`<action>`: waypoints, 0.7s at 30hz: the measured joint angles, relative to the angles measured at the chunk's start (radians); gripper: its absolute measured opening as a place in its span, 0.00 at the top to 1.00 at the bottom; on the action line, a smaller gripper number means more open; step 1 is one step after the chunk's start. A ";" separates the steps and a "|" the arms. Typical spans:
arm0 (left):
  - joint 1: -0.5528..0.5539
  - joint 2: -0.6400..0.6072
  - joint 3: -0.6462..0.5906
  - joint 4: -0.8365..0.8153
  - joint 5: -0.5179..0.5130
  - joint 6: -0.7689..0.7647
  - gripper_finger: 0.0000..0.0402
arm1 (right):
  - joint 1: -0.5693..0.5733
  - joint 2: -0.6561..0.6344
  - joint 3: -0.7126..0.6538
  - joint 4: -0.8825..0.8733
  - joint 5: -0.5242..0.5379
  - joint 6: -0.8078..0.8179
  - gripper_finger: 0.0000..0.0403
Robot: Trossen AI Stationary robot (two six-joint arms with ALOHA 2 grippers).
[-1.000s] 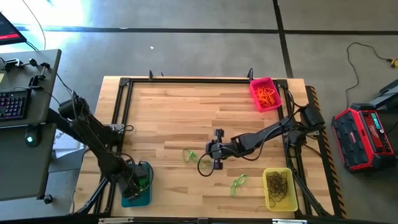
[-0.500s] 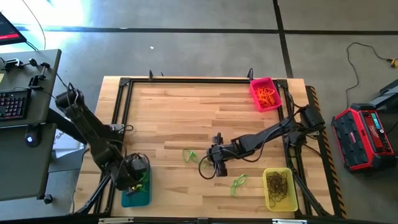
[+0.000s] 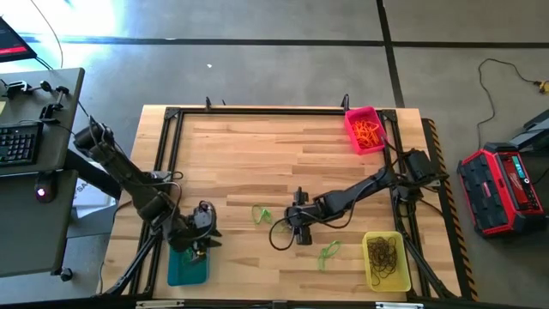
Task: Sort rubber bands into baskets
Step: Put the green rubber band into the blue bin
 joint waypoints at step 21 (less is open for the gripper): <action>0.311 0.001 0.000 0.012 0.299 0.415 0.67 | -0.059 0.007 0.000 0.141 0.003 0.218 0.97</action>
